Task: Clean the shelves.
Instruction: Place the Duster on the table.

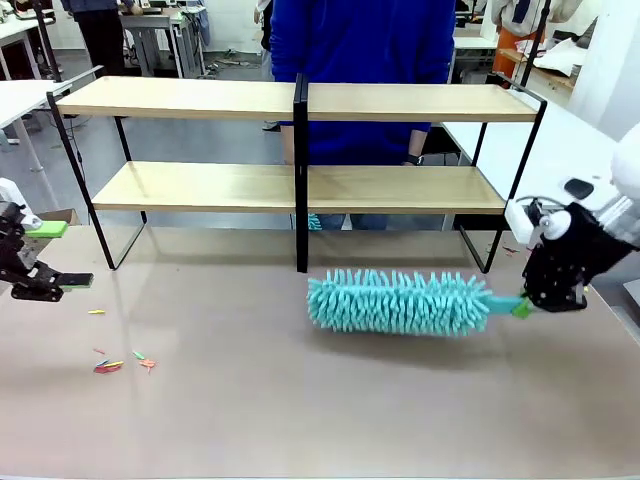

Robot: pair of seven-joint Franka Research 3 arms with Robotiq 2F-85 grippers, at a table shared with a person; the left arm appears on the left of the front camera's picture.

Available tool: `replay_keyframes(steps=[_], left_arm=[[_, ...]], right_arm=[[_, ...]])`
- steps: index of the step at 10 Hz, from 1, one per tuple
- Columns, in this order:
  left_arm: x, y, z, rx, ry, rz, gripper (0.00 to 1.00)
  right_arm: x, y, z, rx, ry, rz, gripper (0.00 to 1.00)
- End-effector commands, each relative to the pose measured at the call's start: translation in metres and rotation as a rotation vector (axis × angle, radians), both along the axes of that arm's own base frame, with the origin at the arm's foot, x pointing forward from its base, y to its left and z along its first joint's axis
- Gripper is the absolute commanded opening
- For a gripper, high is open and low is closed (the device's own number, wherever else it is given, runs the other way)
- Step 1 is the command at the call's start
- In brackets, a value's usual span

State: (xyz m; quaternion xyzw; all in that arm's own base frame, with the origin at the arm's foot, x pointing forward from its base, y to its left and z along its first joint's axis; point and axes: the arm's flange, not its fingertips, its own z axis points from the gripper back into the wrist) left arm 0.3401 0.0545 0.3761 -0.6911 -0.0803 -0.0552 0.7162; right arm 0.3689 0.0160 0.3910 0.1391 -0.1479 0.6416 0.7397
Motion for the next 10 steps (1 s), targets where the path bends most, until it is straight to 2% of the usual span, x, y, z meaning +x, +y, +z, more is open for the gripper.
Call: replay_keyframes(steps=[1, 5, 6, 7, 8, 10], left_arm=[[-0.002, -0.004, 0.001, -0.026, -0.035, 0.002, 1.00], [-0.002, -0.004, 0.001, -0.026, -0.035, 0.002, 1.00], [-0.002, -0.004, 0.001, -0.026, -0.035, 0.002, 1.00], [-0.002, -0.004, 0.001, -0.026, -0.035, 0.002, 1.00], [-0.002, -0.004, 0.001, -0.026, -0.035, 0.002, 1.00], [-0.002, -0.004, 0.001, -0.026, -0.035, 0.002, 1.00]], right_arm=[[-0.110, -0.013, -0.070, 0.023, 0.028, -0.006, 0.12], [-0.120, -0.019, -0.082, 0.030, 0.049, 0.004, 0.12], [-0.117, -0.024, -0.082, 0.016, 0.053, -0.018, 0.49], [-0.109, -0.036, -0.075, 0.024, 0.048, -0.067, 0.72], [-0.101, -0.058, -0.062, 0.062, 0.049, -0.120, 1.00], [-0.098, -0.114, -0.022, 0.190, 0.011, -0.297, 1.00]])
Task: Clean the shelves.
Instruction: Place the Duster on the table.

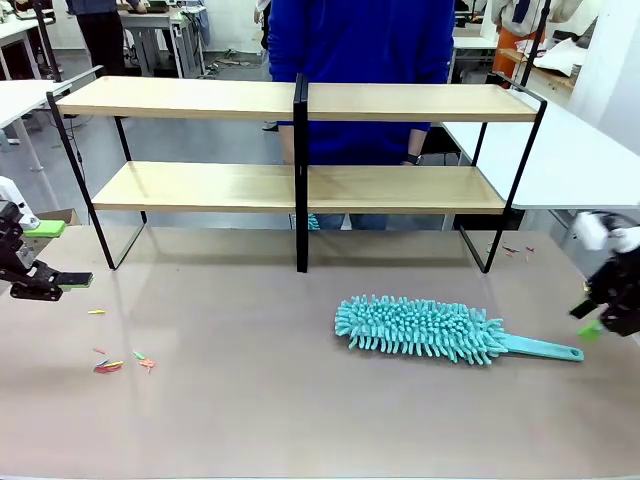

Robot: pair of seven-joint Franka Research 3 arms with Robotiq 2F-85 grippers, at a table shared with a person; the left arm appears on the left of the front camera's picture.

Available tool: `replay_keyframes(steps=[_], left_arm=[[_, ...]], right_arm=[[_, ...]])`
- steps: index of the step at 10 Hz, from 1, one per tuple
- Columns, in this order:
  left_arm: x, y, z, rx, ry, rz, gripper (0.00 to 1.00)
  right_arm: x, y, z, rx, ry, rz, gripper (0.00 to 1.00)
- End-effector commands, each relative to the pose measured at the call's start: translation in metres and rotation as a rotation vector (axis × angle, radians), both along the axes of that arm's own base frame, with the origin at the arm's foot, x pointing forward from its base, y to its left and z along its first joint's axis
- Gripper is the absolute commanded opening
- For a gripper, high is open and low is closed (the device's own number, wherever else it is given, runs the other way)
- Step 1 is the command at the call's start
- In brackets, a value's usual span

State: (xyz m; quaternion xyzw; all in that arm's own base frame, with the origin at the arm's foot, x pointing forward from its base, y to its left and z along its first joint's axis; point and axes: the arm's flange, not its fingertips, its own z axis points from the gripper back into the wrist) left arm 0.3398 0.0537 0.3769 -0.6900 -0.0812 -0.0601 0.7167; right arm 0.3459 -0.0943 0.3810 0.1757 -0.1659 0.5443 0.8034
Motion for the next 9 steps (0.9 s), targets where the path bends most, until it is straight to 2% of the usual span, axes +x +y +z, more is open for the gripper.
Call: replay_keyframes(steps=[1, 2, 3, 4, 5, 6, 7, 8, 9], left_arm=[[-0.002, -0.003, 0.000, -0.029, -0.027, 0.008, 1.00], [-0.002, -0.003, 0.000, -0.029, -0.027, 0.008, 1.00], [-0.002, -0.003, 0.000, -0.029, -0.027, 0.008, 1.00], [-0.002, -0.003, 0.000, -0.029, -0.027, 0.008, 1.00], [-0.002, -0.003, 0.000, -0.029, -0.027, 0.008, 1.00], [-0.002, -0.003, 0.000, -0.029, -0.027, 0.008, 1.00], [-0.002, -0.003, 0.000, -0.029, -0.027, 0.008, 1.00], [-0.002, -0.003, 0.000, -0.029, -0.027, 0.008, 1.00], [-0.002, -0.003, 0.000, -0.029, -0.027, 0.008, 1.00]], right_arm=[[-0.094, -0.019, 0.016, 0.337, 0.058, -0.293, 0.95], [-0.117, -0.016, 0.026, 0.458, 0.206, -0.386, 1.00], [-0.139, -0.005, 0.021, 0.604, 0.359, -0.476, 1.00], [-0.159, 0.006, 0.009, 0.728, 0.495, -0.525, 1.00], [-0.178, 0.021, -0.007, 0.817, 0.585, -0.612, 1.00], [-0.189, 0.040, -0.021, 0.884, 0.658, -0.677, 1.00], [-0.195, 0.055, -0.030, 0.990, 0.737, -0.687, 1.00], [-0.194, 0.066, -0.033, 1.012, 0.781, -0.686, 1.00], [-0.138, -0.049, 0.042, 0.738, 0.669, -0.505, 1.00]])
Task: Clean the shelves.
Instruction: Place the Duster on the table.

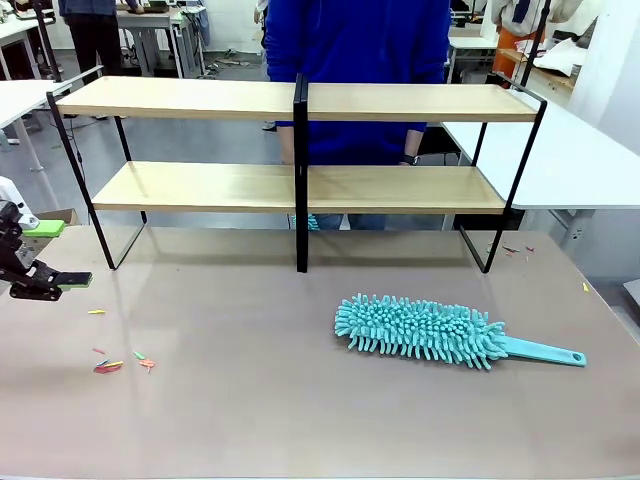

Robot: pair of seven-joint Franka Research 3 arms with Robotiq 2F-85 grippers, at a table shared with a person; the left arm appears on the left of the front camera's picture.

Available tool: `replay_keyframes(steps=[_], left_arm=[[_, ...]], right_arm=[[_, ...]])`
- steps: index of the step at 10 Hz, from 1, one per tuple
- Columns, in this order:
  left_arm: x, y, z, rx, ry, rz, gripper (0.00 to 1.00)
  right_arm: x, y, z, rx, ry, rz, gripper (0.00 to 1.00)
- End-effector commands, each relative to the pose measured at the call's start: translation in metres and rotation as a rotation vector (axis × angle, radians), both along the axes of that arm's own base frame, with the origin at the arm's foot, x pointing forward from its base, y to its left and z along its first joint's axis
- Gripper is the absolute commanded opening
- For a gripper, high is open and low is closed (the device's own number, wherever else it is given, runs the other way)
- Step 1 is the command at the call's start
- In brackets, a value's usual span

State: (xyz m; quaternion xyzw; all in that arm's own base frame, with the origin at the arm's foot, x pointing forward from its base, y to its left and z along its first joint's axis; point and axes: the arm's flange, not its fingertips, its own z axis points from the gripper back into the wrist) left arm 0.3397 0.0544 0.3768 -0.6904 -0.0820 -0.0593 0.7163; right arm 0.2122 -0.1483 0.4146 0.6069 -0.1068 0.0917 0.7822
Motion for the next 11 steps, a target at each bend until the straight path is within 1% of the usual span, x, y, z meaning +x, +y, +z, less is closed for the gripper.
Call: replay_keyframes(steps=[1, 11], left_arm=[[-0.0020, -0.0041, 0.0003, -0.027, -0.027, 0.006, 1.00], [-0.0020, -0.0041, 0.0003, -0.027, -0.027, 0.006, 1.00]], right_arm=[[-0.0043, 0.0049, 0.0088, -0.105, -0.100, 0.073, 1.00], [-0.0043, 0.0049, 0.0088, -0.105, -0.100, 0.073, 1.00]])
